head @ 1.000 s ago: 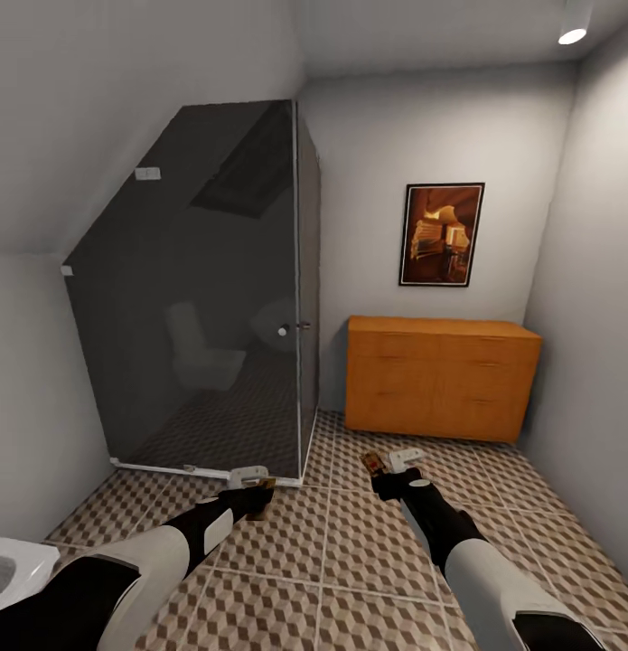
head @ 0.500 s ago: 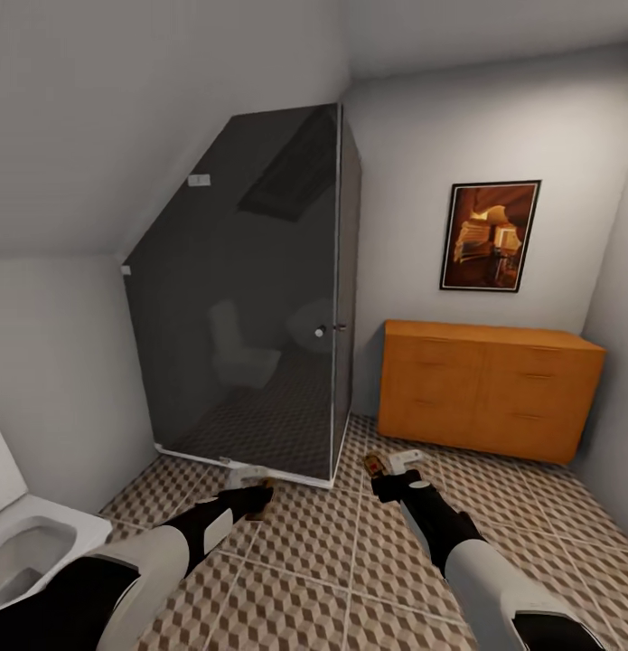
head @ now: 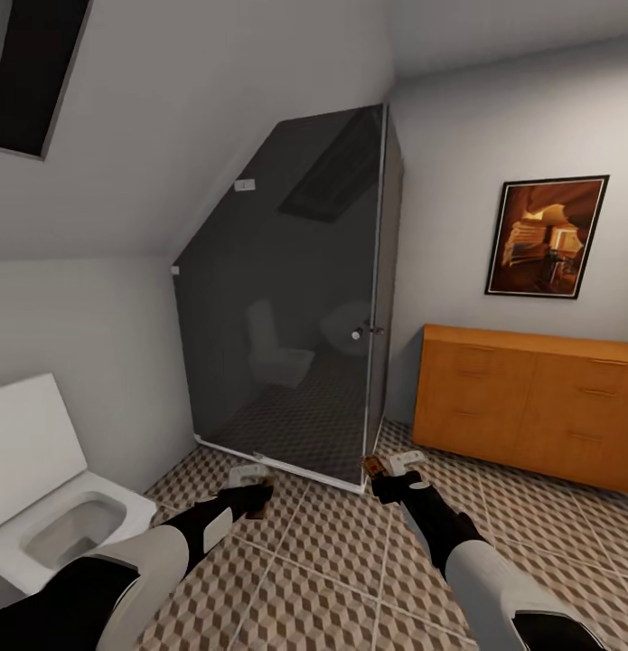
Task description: Take the four mousetraps from the cabinet in the bathroom and place them on the bathroom floor. Make sure all four end up on the same floor surface, and ensure that at least two of them are either under or directly next to the same bathroom sink.
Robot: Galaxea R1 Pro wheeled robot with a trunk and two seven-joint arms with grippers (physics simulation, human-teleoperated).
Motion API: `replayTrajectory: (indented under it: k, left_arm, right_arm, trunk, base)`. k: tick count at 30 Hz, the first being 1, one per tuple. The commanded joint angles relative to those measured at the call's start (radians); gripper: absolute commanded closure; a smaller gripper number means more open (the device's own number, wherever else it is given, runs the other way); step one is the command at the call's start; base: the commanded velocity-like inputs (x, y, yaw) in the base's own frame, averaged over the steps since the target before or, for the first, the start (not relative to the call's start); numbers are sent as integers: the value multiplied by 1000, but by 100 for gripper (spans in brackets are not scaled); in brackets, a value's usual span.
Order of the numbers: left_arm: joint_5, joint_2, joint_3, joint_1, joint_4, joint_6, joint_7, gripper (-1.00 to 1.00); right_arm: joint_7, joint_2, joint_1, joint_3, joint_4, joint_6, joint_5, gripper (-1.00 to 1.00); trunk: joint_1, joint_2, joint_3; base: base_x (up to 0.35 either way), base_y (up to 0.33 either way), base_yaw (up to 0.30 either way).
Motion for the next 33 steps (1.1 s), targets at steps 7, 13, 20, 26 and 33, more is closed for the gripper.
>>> replayTrajectory:
  k: [7,13,20,26,33]
  left_arm:
    - [40,1,-5,-1,-4,-2,-1,100]
    - [134,10,-3,-1,-4,-2,-7,100]
    - [192,29,-3,-1,-4,-4,-12,100]
    - [208,45,-2,-1,-3,-25,-11,100]
    - [355,122,10,-1,-3,-34,-22,100]
  right_arm:
    - [1,1,0,-7,-2,5,9,100]
    - [1,1,0,-7,-2,6,9,100]
    - [2,1,0,-7,-1,5,8,100]
    - [2,1,0,-7,-1,5,9,100]
    - [3,1,0,-7,-1,4,8,100]
  trunk:
    - [0,-1,2]
    - [0,-1,4]
    - [0,-1,7]
    - [0,-1,9]
    - [0,-1,12]
  base:
    - [0,0,271]
    - [0,0,271]
    - [0,0,271]
    - [0,0,271]
    - [0,0,271]
